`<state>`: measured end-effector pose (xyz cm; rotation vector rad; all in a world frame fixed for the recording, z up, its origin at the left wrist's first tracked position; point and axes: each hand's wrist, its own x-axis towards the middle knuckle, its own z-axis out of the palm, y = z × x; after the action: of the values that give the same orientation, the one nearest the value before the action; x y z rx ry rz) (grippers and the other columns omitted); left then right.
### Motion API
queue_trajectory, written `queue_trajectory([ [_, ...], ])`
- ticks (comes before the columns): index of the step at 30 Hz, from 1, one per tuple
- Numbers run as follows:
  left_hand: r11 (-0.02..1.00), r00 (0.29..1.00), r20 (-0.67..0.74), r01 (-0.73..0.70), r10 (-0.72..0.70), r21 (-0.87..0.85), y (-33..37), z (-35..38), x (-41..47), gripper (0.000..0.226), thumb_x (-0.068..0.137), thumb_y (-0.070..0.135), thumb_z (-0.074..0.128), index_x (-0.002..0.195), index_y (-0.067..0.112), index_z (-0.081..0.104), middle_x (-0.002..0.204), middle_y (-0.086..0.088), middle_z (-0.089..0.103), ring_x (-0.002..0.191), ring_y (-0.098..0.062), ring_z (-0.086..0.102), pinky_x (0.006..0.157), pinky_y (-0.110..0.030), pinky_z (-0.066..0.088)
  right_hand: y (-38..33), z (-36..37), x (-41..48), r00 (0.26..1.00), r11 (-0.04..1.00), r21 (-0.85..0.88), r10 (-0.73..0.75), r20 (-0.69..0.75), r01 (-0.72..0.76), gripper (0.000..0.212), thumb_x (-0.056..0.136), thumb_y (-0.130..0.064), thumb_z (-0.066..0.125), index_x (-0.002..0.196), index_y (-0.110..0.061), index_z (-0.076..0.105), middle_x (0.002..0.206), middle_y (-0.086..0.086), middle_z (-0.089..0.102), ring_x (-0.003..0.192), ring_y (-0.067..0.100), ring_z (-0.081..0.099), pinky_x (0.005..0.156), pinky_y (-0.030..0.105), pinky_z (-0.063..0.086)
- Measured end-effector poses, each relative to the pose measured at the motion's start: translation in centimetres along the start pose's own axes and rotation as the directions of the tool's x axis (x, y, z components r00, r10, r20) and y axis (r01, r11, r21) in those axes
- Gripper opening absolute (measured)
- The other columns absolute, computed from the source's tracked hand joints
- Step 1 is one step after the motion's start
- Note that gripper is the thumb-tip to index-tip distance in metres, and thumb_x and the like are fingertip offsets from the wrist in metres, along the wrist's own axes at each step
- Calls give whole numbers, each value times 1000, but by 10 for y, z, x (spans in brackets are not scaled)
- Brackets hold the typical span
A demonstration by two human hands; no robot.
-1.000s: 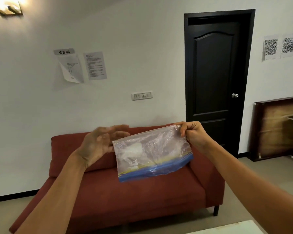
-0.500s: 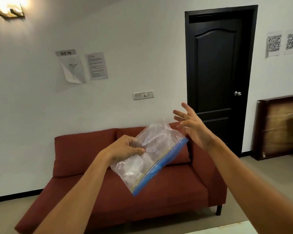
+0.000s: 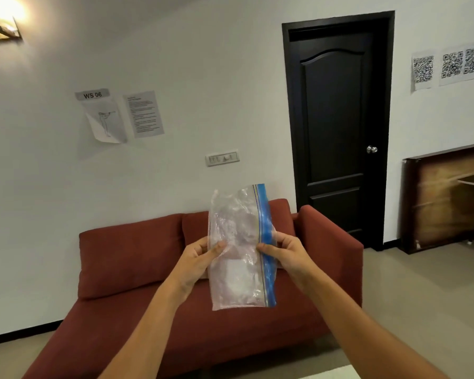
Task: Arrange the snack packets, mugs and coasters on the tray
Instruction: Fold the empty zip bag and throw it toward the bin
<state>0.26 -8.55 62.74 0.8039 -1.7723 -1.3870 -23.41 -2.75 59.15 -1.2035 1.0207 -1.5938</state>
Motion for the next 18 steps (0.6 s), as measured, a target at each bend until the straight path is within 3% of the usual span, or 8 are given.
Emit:
queue_trajectory([
  [4, 994, 999, -17, -37, 38, 104, 7, -5, -4, 18, 96, 33, 69, 113, 36, 73, 107, -3, 78, 92, -22, 77, 63, -33, 62, -12, -8, 2, 998, 988, -152, -17, 64, 26, 18, 90, -12, 72, 108, -15, 76, 105, 11, 77, 96, 29, 75, 81, 36, 61],
  [9, 971, 997, -43, -49, 61, 233, 5, -10, -5, 15, 95, 32, 70, 108, 38, 74, 101, -1, 78, 74, -21, 75, 57, -35, 63, -16, -13, 3, 986, 982, -165, -64, 153, 89, 33, 94, -6, 67, 125, -14, 69, 114, 10, 76, 103, 28, 74, 86, 39, 61],
  [12, 983, 997, -32, -69, 76, 170, 2, -13, -6, 13, 97, 25, 68, 106, 28, 76, 94, -8, 76, 62, -21, 70, 52, -32, 59, -12, -14, 1, 986, 980, -148, -112, 125, 130, 20, 93, -6, 67, 110, -11, 77, 108, 13, 77, 98, 30, 74, 85, 41, 60],
  [14, 992, 995, -56, -71, 77, 102, 0, -14, -7, 24, 100, 5, 57, 98, 18, 77, 89, -17, 72, 57, -19, 64, 49, -29, 56, -9, -14, 2, 982, 975, -129, -175, 75, 184, 16, 90, 2, 68, 93, -8, 80, 103, 18, 76, 90, 35, 71, 81, 48, 58],
  [16, 997, 995, -67, -75, 77, 32, -1, -11, -10, 41, 95, -12, 43, 80, 9, 75, 94, -21, 72, 60, -22, 60, 47, -28, 51, -6, -11, 2, 975, 968, -117, -217, 52, 222, 21, 84, 12, 68, 81, -6, 79, 104, 18, 74, 91, 37, 70, 82, 54, 58],
  [18, 994, 993, -65, -101, 98, -41, -1, -8, -12, 48, 90, -19, 39, 67, 7, 71, 106, -14, 76, 68, -29, 57, 46, -28, 48, -6, -8, 2, 971, 965, -106, -235, 51, 240, 25, 80, 16, 68, 75, -6, 78, 105, 17, 74, 92, 35, 71, 81, 52, 60],
])
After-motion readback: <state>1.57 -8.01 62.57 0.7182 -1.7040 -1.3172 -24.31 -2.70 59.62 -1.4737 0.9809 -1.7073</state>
